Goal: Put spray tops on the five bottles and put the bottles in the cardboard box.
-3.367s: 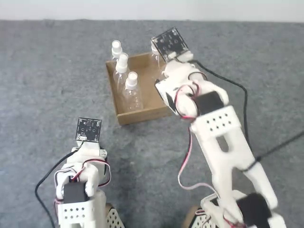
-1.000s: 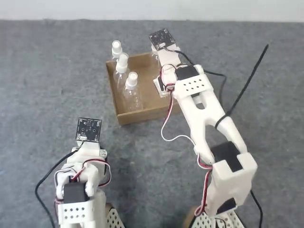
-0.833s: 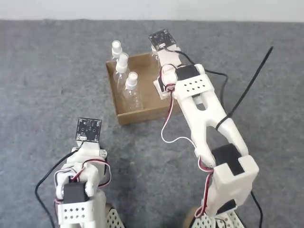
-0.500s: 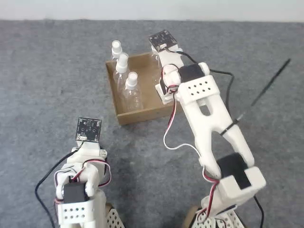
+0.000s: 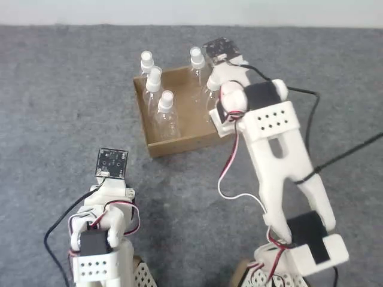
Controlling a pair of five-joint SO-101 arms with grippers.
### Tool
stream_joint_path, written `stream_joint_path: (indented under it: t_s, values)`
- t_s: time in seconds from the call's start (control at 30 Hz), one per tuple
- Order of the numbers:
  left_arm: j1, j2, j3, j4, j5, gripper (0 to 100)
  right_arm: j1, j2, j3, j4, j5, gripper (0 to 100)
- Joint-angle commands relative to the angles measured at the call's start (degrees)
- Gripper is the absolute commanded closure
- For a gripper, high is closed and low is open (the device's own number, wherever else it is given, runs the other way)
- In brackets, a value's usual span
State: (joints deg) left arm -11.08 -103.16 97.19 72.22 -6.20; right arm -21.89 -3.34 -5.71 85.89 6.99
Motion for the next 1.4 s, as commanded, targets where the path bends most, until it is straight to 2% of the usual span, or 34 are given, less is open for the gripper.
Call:
stream_joint_path:
  t_s: [0.0,0.13,0.37,0.67,0.87,1.07,1.37]
  values:
    - [-0.2,-1.3,-0.7,0.2,-0.5,99,2.9,-7.4,2.3,0.4,-0.4,76.1]
    - [-0.2,-1.3,-0.7,0.2,-0.5,99,4.0,-13.2,10.1,-1.7,-0.4,78.9]
    - [-0.2,-1.3,-0.7,0.2,-0.5,99,5.7,-26.7,29.9,-13.5,-0.4,84.8]
    - [-0.2,-1.3,-0.7,0.2,-0.5,99,10.6,-41.3,50.8,-24.7,-0.2,85.5]
    - [-0.2,-1.3,-0.7,0.2,-0.5,99,10.9,-48.6,56.3,-24.7,2.0,85.8]
    - [-0.2,-1.3,-0.7,0.2,-0.5,99,10.9,-56.5,61.0,-25.3,2.0,95.3]
    - [-0.2,-1.3,-0.7,0.2,-0.5,99,10.6,-67.8,67.6,-25.6,2.2,95.4]
